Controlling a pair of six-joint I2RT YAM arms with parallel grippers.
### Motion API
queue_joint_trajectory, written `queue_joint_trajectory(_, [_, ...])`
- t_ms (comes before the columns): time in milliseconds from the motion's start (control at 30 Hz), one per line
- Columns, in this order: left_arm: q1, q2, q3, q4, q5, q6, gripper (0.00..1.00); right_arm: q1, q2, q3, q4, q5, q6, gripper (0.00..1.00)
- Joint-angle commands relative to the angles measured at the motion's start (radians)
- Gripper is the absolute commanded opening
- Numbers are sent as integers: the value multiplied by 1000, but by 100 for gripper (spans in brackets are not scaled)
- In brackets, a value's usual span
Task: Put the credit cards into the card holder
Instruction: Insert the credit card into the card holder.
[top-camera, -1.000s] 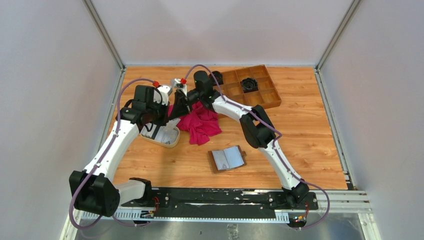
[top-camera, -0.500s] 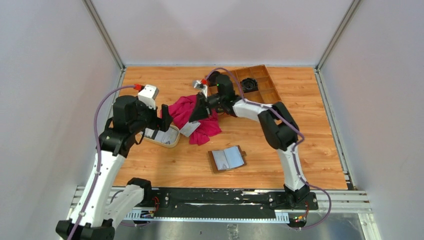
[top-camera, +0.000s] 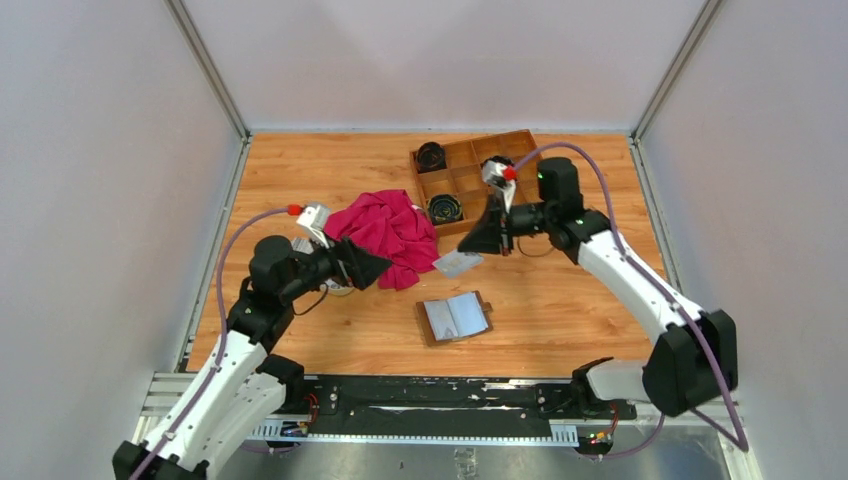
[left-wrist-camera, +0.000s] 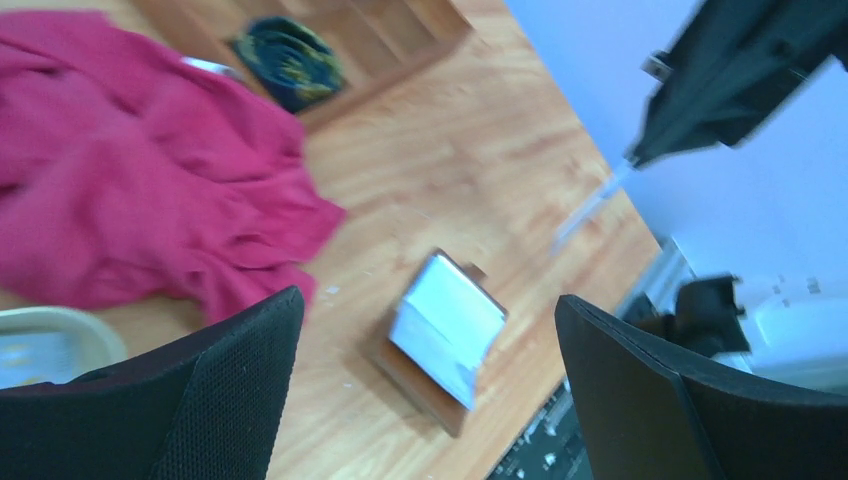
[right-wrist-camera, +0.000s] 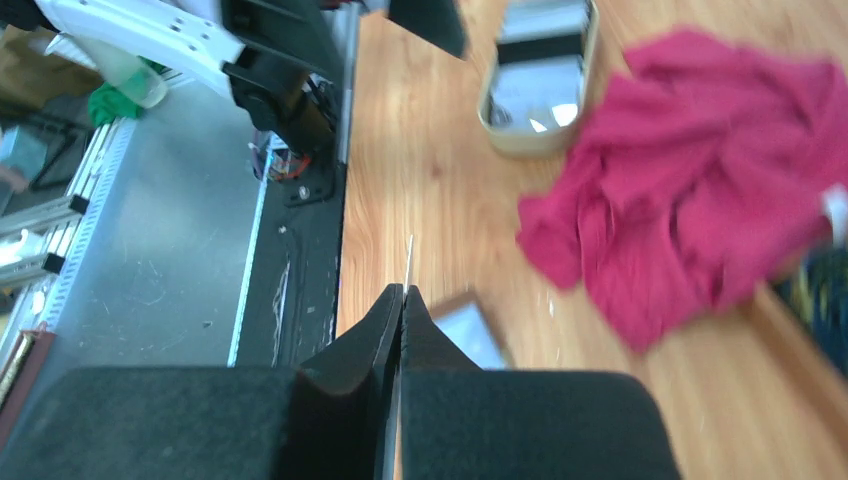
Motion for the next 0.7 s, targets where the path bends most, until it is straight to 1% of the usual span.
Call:
queue_joint_trajectory(0, [-226,12,-43,195,-71,-34,100,-147,-153,-185,-110,13,33,0])
queue_joint_trajectory(33, [-279,30,-48,218,-102,-23,99,-180,-180,-228,-85,-7,49,0])
queue_joint_trajectory(100, [-376,72,-67,282,-155,-7,99,-239,-238,-335,68,-23,140,0])
queue_joint_trajectory(133, [-417,96,-76,315,-186,3,99,-262,-253,-368,109,-41,182,0])
queue_joint_trajectory(200, [-480,143,-89,373,-233,31,99,-287,-246,-373,112,-120,181,0])
queue_joint_trajectory(267, [-522,190,-95,422,-265,55,99,-292,-228,-357,76,-152,177,0])
queue_joint_trajectory(367, [-560,265,-80,457,-256,82,98,-289,-177,-343,52,-215,155,0])
queue_joint_trajectory(467, [-577,320,-62,457,-224,120,97,-286,-125,-303,-75,-274,23,0])
queue_joint_trajectory(567, [-577,347,-54,456,-197,176,98,-275,-115,-300,-109,-268,-22,0])
queue_joint_trajectory(667, [-577,396,-35,455,-136,224,99,-242,-121,-299,-137,-240,-58,0])
